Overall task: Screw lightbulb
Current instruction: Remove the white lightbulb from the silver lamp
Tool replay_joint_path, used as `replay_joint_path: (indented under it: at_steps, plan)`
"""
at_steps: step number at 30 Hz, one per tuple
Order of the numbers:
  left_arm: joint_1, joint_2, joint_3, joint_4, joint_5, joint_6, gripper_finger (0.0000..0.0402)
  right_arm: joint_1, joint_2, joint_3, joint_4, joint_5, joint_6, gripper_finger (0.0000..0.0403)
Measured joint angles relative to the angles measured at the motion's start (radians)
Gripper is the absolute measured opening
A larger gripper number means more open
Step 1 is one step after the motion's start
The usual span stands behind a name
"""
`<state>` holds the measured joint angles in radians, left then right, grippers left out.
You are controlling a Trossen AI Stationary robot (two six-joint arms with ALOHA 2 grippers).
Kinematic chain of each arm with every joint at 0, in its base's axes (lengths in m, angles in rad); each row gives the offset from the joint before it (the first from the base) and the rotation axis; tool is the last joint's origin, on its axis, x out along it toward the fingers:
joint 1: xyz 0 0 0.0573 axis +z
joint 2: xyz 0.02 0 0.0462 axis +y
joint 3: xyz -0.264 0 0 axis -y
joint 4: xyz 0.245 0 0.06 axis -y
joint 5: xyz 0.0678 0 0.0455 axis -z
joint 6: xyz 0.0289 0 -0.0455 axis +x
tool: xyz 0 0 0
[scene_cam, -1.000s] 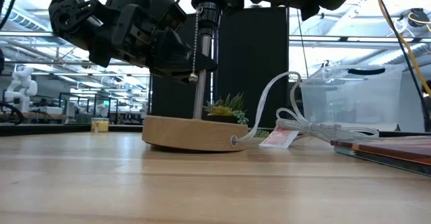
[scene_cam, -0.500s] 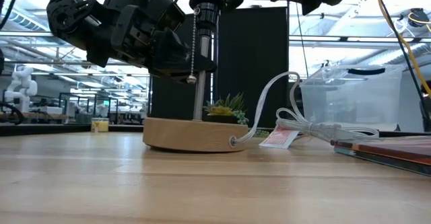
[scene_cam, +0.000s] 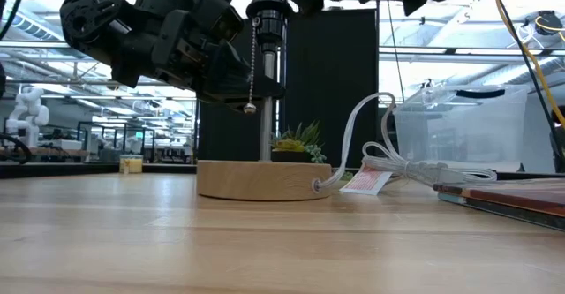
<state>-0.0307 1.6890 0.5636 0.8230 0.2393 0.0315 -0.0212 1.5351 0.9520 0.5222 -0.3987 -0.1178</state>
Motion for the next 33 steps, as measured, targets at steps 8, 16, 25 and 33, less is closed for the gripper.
replay_joint_path:
  at_steps: [8,16,25,33]
  plan:
    - [0.000,0.000,0.000,0.011,-0.127,-0.027,0.0046,-0.007,-0.144,-0.001,-0.304,0.211,-0.095,0.0294]
    - [0.001,0.002,0.000,0.022,-0.278,-0.058,0.0046,0.025,-0.290,-0.002,-0.516,0.429,0.016,0.0293]
    - [0.005,0.002,0.000,0.024,-0.423,-0.094,0.0046,0.168,-0.144,-0.085,-0.171,0.817,0.057,0.0282]
    - [0.014,0.002,0.000,0.023,-0.423,-0.106,0.0046,0.187,0.084,-0.087,0.233,0.981,0.074,0.0282]
